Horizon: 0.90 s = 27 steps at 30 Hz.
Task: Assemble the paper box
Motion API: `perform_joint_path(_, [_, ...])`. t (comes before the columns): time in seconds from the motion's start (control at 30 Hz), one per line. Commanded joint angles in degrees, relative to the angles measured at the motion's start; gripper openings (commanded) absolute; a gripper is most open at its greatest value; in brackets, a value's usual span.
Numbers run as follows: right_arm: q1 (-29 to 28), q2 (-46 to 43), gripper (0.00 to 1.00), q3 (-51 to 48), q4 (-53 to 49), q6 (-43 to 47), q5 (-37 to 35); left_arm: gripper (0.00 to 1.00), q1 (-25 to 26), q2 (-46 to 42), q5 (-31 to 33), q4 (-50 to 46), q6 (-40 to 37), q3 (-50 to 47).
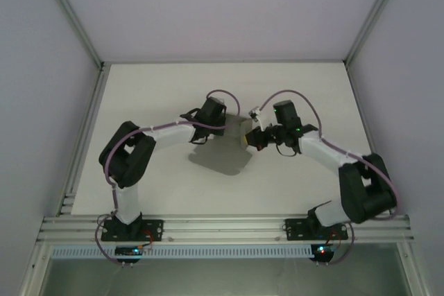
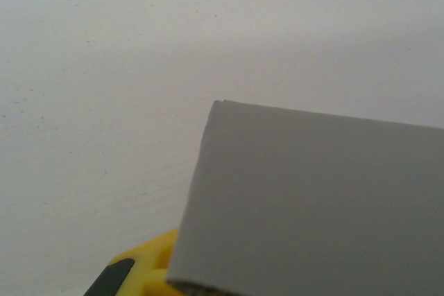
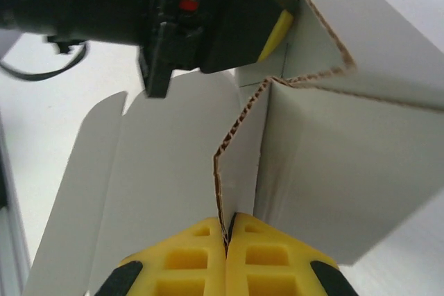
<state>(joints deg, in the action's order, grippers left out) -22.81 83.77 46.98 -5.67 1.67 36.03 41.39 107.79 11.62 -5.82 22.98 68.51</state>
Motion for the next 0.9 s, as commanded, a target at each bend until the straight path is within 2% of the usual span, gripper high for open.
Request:
perform_joint_path(0.0, [-2.4, 4.9, 0.00, 3.1, 2.0, -3.6, -4.4, 0.00, 1.3, 1.6, -0.4, -1.3, -0.4, 1.2])
perform_joint_path(0.1, [-4.0, 7.1, 0.00, 4.8, 1.7, -4.8, -11.2, 0.00, 1.5, 1.5, -0.7, -1.3, -0.5, 1.2])
perform_joint_path(0.2, [-4.6, 6.5, 0.03, 5.2, -0.8, -4.5, -14.5, 0.00, 1.6, 1.5, 0.0, -1.6, -0.5, 1.1])
perform_joint_path(0.3, [-4.6, 3.1, 0.24, 4.0, -3.9, -4.4, -14.4, 0.00, 1.5, 1.6, 1.4, -1.8, -0.8, 1.0])
perform_joint_path(0.37, [-4.5, -0.6, 0.46, 2.6, -6.5, -4.1, -15.7, 0.00, 1.4, 1.7, 2.0, -1.8, -0.9, 0.9])
perform_joint_path(0.53, [-2.2, -13.1, 0.74, -2.4, -12.4, -3.3, -21.6, 0.00, 1.2, 2.0, 2.8, -1.8, -1.4, 0.3])
perform_joint_path(0.6, [-0.4, -18.7, 0.87, -4.4, -13.3, -3.4, -23.3, 0.00, 1.1, 2.1, 2.8, -1.5, -1.4, 0.1])
perform_joint_path(0.63, [0.9, -22.0, 0.98, -5.3, -13.1, -4.0, -24.7, 0.00, 1.0, 2.2, 2.7, -1.1, -1.4, 0.0])
perform_joint_path(0.77, [8.3, -33.1, 0.98, -9.3, -10.4, -9.3, -27.0, 0.00, 0.9, 2.2, 2.5, 0.0, -1.3, -0.3])
perform_joint_path(0.87, [16.5, -35.2, 0.98, -10.4, -10.9, -16.8, -28.7, 0.00, 1.0, 2.0, 2.7, 0.8, -0.9, -0.8])
